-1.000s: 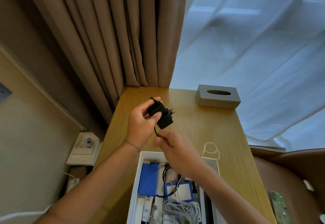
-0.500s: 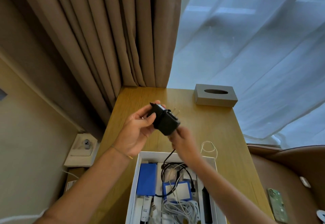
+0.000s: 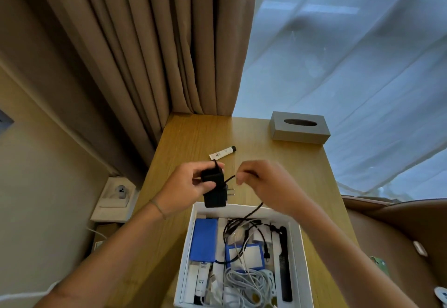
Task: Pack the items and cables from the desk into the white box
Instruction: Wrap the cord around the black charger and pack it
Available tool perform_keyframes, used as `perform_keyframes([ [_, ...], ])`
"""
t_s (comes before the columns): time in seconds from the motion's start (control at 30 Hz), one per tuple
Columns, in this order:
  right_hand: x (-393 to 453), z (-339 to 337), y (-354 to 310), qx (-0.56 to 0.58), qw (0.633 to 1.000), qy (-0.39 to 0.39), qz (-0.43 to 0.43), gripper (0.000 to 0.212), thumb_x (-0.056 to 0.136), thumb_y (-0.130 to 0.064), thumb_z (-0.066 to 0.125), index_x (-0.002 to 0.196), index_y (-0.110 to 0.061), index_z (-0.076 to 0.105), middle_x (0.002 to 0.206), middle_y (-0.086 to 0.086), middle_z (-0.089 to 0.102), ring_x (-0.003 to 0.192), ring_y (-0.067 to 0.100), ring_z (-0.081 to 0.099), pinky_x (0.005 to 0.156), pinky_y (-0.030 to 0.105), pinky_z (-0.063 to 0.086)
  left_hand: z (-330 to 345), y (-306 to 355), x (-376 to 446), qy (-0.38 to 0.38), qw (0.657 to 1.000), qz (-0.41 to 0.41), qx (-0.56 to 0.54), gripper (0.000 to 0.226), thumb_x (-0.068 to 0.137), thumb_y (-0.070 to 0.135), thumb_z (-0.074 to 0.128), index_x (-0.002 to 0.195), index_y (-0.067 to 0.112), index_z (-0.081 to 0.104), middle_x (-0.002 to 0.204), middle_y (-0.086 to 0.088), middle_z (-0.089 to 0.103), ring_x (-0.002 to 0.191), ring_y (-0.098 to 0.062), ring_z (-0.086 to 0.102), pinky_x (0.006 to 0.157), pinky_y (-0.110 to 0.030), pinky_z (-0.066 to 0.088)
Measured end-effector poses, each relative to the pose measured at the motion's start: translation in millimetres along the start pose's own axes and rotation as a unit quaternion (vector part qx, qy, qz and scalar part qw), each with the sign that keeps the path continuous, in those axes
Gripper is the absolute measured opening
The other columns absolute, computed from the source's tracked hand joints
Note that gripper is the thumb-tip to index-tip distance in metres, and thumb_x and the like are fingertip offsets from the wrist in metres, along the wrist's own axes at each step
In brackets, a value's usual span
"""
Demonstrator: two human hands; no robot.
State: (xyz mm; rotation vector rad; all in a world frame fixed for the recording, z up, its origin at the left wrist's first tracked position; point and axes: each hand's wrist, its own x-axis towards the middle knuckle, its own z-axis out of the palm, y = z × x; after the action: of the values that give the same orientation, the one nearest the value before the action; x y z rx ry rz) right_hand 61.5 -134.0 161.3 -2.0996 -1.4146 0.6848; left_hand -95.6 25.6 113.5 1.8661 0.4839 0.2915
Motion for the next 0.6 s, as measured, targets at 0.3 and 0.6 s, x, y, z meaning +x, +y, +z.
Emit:
perform_keyframes([
  [0.3, 1.9, 69.9, 32.0, 0.095, 0.993, 0.018, 0.069, 0.024, 0.106, -0.028, 0.046, 0.085, -0.025, 0.057, 0.077, -0.004, 0.061, 0.066, 0.006, 0.056, 0.067, 0.024, 0.051, 9.9, 34.0, 5.1, -0.003, 0.843, -0.023, -0.537, 0.044, 0.084, 0.001, 0.061, 0.128, 0.006, 0.061, 0.128, -0.016, 0.065, 0.123, -0.034, 0.060, 0.095, -0.041, 0.056],
  [0.6, -14.3, 63.1, -13.4, 0.072, 0.995, -0.067, 0.012, 0.026, 0.105, -0.030, 0.046, 0.088, -0.020, 0.063, 0.075, -0.004, 0.061, 0.063, 0.007, 0.055, 0.063, 0.028, 0.046, 22.8, -11.1, 17.9, 0.287, 0.956, -0.021, -0.053, 0.045, 0.089, -0.006, 0.063, 0.118, 0.028, 0.064, 0.120, 0.005, 0.066, 0.106, 0.011, 0.058, 0.090, -0.010, 0.050],
])
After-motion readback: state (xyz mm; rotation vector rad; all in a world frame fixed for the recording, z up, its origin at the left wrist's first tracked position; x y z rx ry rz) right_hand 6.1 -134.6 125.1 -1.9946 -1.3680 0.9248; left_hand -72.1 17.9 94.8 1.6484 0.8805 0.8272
